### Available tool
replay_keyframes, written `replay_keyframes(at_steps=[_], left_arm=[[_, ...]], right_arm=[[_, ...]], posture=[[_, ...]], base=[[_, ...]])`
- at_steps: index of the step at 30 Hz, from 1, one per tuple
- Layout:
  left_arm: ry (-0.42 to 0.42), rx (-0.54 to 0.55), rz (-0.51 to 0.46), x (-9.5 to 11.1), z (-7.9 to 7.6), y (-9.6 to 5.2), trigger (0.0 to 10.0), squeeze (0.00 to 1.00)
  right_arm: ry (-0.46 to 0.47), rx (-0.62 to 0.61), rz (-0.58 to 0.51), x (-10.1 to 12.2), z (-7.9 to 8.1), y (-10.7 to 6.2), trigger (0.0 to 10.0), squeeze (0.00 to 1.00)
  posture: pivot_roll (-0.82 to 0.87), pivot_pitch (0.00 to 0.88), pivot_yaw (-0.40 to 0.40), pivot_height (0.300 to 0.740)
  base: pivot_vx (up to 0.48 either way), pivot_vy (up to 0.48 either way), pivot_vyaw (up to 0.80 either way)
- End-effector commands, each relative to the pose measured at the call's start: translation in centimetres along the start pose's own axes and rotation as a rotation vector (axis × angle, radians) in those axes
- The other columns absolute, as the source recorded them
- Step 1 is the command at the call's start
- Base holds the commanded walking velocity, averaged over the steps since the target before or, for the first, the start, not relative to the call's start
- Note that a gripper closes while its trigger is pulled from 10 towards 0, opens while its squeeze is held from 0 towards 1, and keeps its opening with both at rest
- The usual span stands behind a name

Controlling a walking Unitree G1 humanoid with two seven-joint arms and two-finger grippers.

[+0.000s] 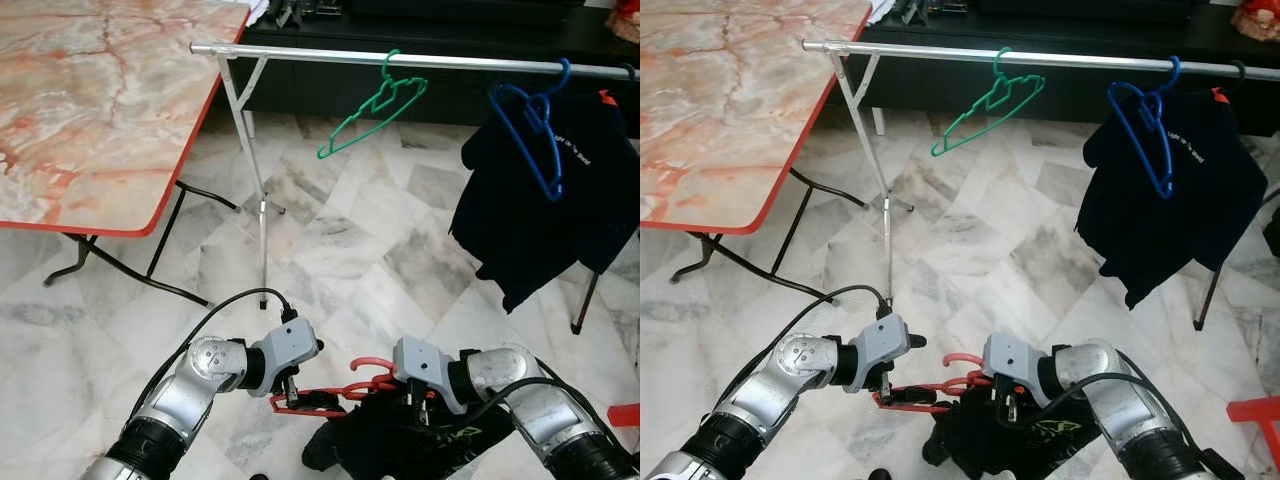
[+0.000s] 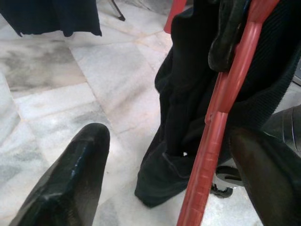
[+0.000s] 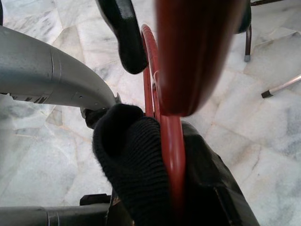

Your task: Hang hanger

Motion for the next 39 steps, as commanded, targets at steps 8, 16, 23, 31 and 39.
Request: replay_keyframes(at_steps=[8,16,23,31,39], left_arm=[[0.006,-0.060,0.020,-0.3,-1.2,0.6,10.0,0.00],[-0.012,-0.006,0.025,-0.3,-0.4,1.1,10.0,0.00],[-0.022,-0.006,0.009,-0.1,-0.4,1.2,1.1,0.00],[-0.028,-0.006,-0.004,0.1,-0.3,1.1,0.0,0.00],[-0.035,-0.009,-0.018,0.3,-0.3,1.1,0.0,0.00]], right_arm=[[-0.062,0.020,-0.027,1.6,0.2,0.1,10.0,0.00],[-0.071,0.033,-0.051,2.3,0.5,0.6,10.0,0.00],[-0.075,0.057,-0.058,2.5,1.1,1.0,10.0,0.00],[-0.076,0.064,-0.055,2.4,1.3,1.2,10.0,0.00],[-0.072,0.064,-0.050,2.2,1.3,1.2,10.0,0.00]], posture=[[-0.02,0.241,-0.046,0.740],[-0.02,0.246,-0.043,0.740],[-0.02,0.245,-0.039,0.740],[-0.01,0.245,-0.038,0.740],[-0.01,0.243,-0.039,0.740]], base=[[0.000,0.000,0.00],[0.000,0.000,0.00],[0.000,0.000,0.00],[0.000,0.000,0.00],[0.000,0.000,0.00]])
Point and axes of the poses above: a point about 5 cm out from each wrist's last joint towards the gripper, its own y axis pointing out of the wrist towards the gripper, its own x axis along the axis of the wrist's last joint, z = x × y, the point moved 5 cm from there along y, pointing out of the wrist towards the gripper, and after that the axes turned 13 degrees about y, right-handed, at the moved point
